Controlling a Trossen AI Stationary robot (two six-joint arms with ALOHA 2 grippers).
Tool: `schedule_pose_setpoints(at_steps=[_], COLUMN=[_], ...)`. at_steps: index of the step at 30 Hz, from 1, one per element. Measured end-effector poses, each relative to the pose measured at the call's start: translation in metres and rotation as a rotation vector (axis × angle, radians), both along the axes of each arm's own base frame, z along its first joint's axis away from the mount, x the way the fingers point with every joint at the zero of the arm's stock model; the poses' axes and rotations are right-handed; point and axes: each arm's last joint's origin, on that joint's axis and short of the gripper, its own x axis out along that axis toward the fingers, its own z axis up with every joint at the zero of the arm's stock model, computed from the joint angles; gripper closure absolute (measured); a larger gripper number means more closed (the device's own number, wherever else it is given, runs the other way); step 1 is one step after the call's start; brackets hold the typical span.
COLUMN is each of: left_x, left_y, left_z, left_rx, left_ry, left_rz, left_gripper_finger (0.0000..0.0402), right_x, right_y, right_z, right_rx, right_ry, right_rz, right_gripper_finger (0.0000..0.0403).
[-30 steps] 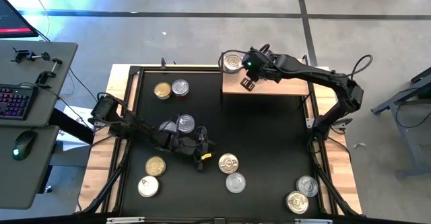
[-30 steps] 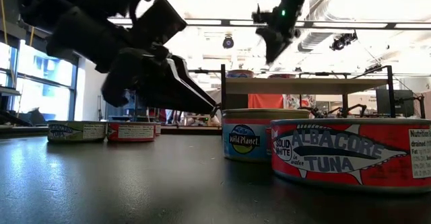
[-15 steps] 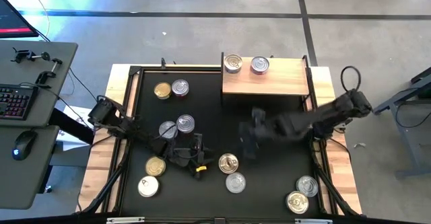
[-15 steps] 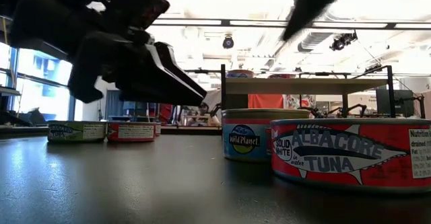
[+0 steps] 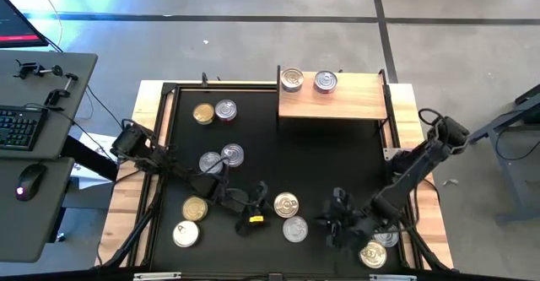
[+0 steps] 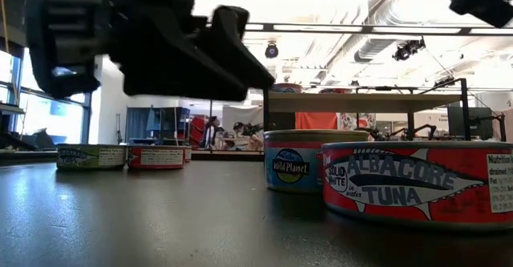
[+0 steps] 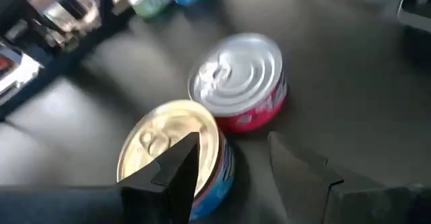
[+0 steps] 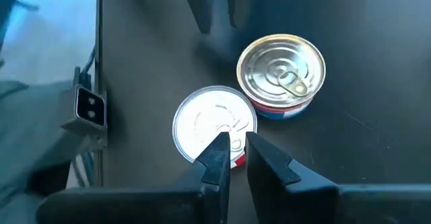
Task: Stack canned seafood by type on shelf
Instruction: Put the blue tuna can on the shelf
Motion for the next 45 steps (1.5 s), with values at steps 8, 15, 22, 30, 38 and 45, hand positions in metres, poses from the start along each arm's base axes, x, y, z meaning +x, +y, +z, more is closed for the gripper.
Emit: schedule_pose_setpoints(at_steps=[8,15,22,30,38,45], left_x=[0.027,0.035,0.037,0.038,0.04,0.039], left_y=[0.011,0.024,0.028,0.031,0.04,0.04], left_z=[-0.003,-0.011,-0.011,-0.009,-0.01,-0.009], left_rx=[0.108,0.108,0.102,0.073,0.091,0.095], left_ry=[0.129,0.162,0.161,0.147,0.157,0.152], left_rz=[0.023,0.01,0.023,0.048,0.155,0.181], left_gripper_finger=[0.0236,0.0284,0.0379,0.0399,0.04,0.038], right_x=[-0.011,-0.011,-0.001,0.016,0.012,-0.022], right_y=[0.005,0.006,0.006,-0.006,-0.003,0.012], right_z=[-0.022,-0.023,-0.03,-0.04,-0.008,0.009], right_rx=[0.015,-0.033,-0.146,-0.193,-0.031,0.233], right_ry=[-0.118,-0.13,-0.16,-0.111,0.19,0.572], right_rz=[-0.019,0.031,0.075,0.089,0.041,-0.151], right_gripper_finger=[0.0368,0.0368,0.0345,0.0235,0.0218,0.0268])
